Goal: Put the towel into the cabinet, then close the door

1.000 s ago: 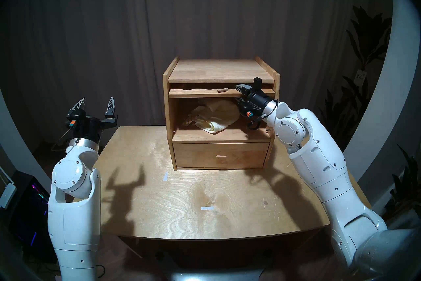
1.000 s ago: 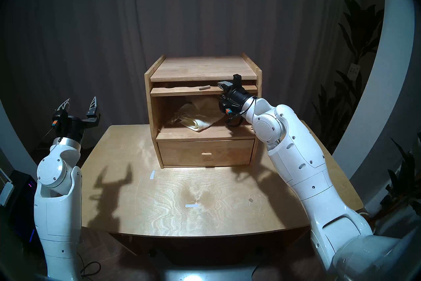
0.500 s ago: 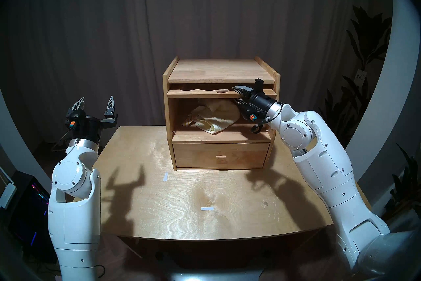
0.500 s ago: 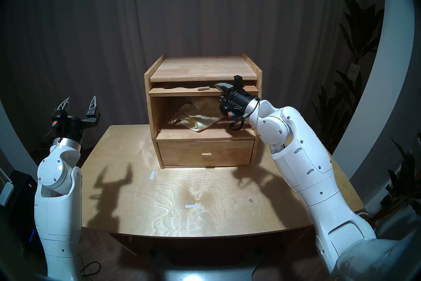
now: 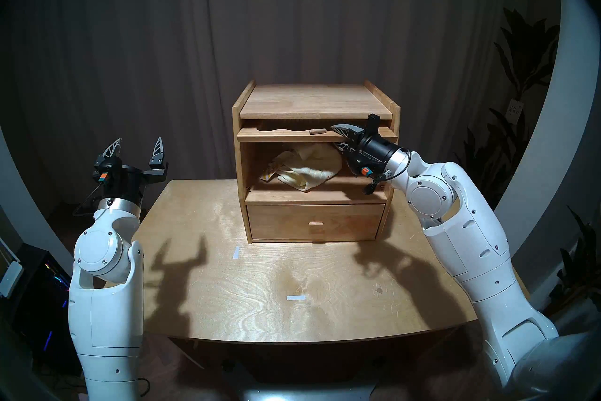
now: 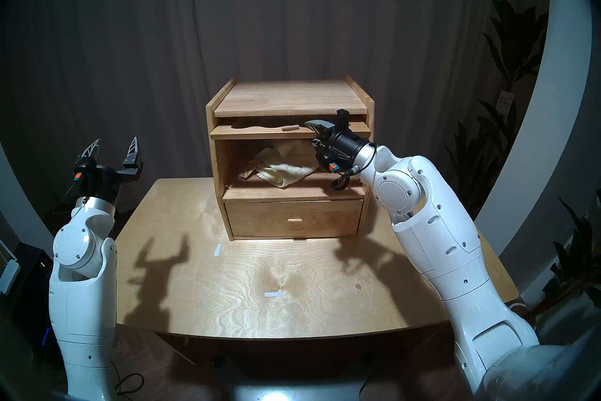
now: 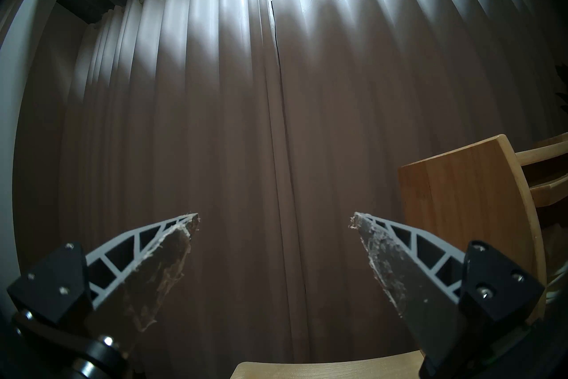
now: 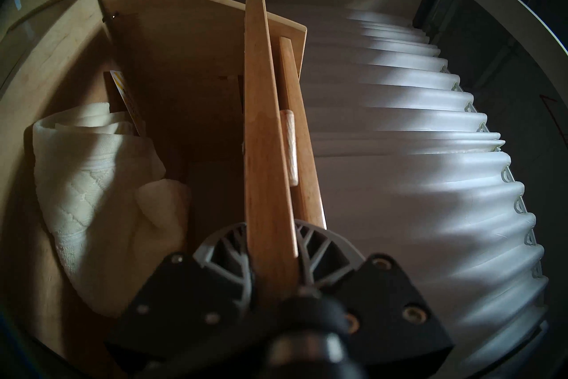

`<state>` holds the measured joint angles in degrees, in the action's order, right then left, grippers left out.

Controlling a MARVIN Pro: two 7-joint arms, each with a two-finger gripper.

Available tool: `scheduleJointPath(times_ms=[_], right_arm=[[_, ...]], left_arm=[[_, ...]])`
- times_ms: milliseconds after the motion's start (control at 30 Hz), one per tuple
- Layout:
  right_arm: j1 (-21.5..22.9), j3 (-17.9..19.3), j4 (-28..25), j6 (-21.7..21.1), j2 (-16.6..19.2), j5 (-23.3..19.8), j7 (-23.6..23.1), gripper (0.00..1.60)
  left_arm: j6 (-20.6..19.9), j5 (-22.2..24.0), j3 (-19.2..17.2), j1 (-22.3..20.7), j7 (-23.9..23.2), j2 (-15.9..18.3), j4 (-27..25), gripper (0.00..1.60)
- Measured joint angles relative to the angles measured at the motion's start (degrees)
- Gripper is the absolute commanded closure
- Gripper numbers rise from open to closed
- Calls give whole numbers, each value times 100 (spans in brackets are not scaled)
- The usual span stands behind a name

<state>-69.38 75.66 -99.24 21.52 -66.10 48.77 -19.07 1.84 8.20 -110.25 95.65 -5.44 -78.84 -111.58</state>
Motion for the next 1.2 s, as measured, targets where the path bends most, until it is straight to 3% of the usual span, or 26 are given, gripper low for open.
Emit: scheduleJointPath(times_ms=[1200], right_arm=[[-1224, 297, -991, 270, 106, -675, 181, 160]], left_arm=[[0, 0, -35, -1, -116, 0, 41, 0]])
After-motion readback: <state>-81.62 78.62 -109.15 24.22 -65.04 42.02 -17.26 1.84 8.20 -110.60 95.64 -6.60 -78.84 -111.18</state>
